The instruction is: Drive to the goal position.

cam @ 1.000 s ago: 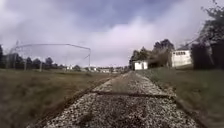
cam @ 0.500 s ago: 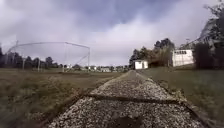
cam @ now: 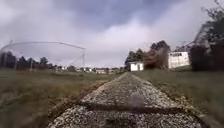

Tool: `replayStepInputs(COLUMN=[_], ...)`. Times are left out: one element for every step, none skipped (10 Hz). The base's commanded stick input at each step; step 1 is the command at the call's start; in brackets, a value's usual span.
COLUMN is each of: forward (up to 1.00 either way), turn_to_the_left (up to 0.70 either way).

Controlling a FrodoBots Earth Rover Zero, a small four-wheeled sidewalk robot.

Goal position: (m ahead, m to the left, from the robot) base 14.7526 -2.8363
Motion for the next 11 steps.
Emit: replayStepInputs(forward=[0.68, 0.68, 0.68, 0.68, 0.68, 0.68, 0.68, 0.68, 0.68, 0.68, 0.68], turn_to_the_left=[0.0, 0.0, 0.0, 0.0, 0.0, 0.0, 0.0, -0.07, -0.14, -0.22, -0.27])
